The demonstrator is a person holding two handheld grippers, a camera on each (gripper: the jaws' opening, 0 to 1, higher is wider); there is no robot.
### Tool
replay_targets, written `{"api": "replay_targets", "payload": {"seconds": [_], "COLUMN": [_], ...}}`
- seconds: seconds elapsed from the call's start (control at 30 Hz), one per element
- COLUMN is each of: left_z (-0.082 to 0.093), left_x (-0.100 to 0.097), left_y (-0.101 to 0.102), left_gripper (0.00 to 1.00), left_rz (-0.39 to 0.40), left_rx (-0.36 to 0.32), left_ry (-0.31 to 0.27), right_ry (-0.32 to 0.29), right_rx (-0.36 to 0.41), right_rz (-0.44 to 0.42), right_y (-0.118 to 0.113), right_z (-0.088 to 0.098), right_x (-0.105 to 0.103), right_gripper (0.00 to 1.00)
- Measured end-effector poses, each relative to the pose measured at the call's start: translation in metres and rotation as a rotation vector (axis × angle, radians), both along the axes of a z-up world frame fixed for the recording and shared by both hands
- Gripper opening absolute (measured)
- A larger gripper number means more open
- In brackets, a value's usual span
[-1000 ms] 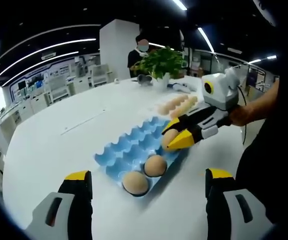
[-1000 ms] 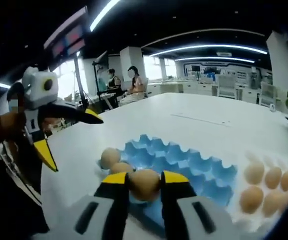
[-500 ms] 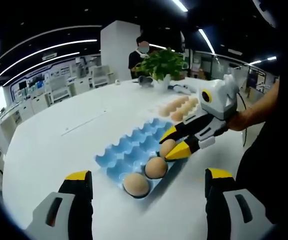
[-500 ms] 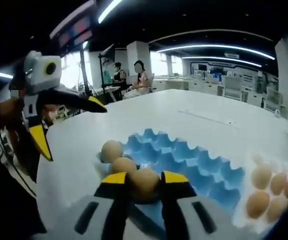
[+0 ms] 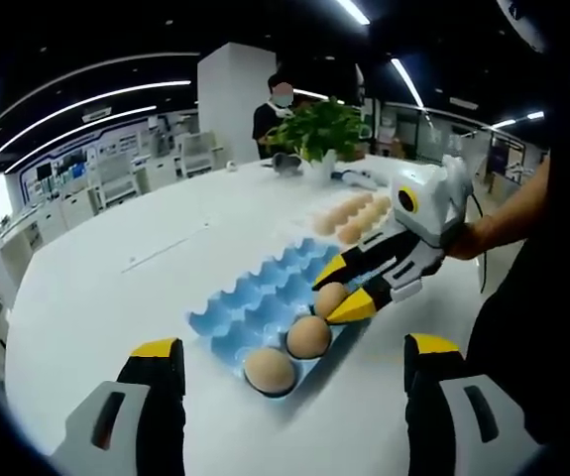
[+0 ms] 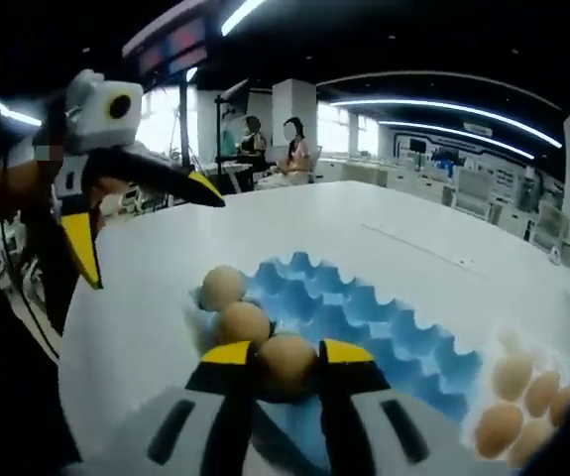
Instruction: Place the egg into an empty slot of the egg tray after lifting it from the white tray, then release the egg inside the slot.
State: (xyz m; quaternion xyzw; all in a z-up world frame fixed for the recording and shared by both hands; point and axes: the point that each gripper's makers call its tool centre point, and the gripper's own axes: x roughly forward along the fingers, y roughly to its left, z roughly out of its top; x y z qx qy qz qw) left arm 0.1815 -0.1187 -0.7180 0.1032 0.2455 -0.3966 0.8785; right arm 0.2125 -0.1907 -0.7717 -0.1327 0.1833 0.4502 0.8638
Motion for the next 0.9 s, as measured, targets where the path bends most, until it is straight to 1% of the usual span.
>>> {"api": "replay_targets", "payload": {"seconds": [0.07,0.27,0.37,0.4,0.9], "left_z": [-0.0002,0.0009,0.0011,0.0011,0.0005], "left_x": [0.0004,0.0017,0.0028,0.0029,0.0021], "left_y": [-0.0003,-0.0013,-0.0014,-0.0015,-0.0031], "left_gripper": [0.93,0.93,0.93,0.93,0.92], "left_rz": [-0.002,-0.005,-0.004,-0.005,-0.014], "left_rx": [0.001,0.0,-0.002,-0.002,-0.001], "left_ry": [0.0,-0.002,-0.001,-0.001,0.0], "right_ry": [0.01,0.01,0.005,-0.016,-0.021], "right_rx": [0.007,0.005,-0.005,-0.018,-0.01], "right_rz": [-0.009,0.002,0.013,0.023,0.018], "right_y": [-0.0005,-0.0003,-0.0007,-0.0006,-0.0042], "right_z": [0.0001,0.0001,-0.0007,0.0,0.0011], "right_x": [0.0018,0.0027,0.0023,0.0021,-0.0014], "right_gripper": [0.25,0.26,0.26,0.25,0.26]}}
